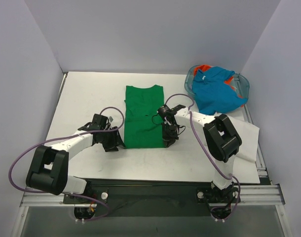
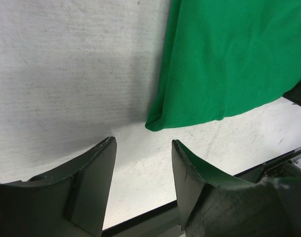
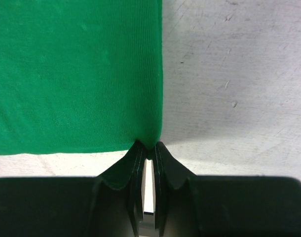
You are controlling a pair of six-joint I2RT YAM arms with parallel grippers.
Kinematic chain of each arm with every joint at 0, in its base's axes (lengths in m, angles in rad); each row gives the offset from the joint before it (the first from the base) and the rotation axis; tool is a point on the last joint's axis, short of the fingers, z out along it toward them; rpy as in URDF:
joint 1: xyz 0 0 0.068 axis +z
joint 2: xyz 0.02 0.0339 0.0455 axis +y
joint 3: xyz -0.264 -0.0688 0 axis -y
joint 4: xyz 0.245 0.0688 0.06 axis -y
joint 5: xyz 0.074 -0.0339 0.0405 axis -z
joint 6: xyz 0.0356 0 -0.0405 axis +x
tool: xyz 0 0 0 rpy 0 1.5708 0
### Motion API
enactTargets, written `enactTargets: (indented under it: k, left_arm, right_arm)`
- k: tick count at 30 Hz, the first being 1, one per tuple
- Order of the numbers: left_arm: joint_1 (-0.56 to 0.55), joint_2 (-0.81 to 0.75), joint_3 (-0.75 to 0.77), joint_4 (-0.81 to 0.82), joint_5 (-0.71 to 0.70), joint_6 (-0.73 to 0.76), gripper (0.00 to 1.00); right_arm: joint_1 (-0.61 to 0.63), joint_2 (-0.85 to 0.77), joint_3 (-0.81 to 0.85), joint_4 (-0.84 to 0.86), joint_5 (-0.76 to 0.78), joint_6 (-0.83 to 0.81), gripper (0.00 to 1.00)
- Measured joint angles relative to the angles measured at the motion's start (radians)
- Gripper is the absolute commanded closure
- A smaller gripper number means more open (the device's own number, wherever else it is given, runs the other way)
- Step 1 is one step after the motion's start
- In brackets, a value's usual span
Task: Fold and stack the t-shirts
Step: Grab one side of the 2/3 rectangular tshirt with both arms
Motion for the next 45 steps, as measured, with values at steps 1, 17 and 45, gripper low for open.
enactTargets:
  k: [1, 17, 45]
  left_arm:
    - [-0.004, 0.009, 0.000, 0.000, 0.000, 0.000, 0.43]
    - [-0.052, 0.126, 0.040, 0.066, 0.024, 0.001, 0.78]
    - [-0.072, 0.037, 0.074, -0.047, -0.078, 0.089, 1.00]
  right_arm:
    - [0.000, 0.000, 0.000, 0.000, 0.000, 0.000, 0.96]
    - [0.013, 0.000, 0.000, 0.002, 0.003, 0.010, 1.00]
    - [0.040, -0.037, -0.012, -0.049, 0.050, 0.049, 1.00]
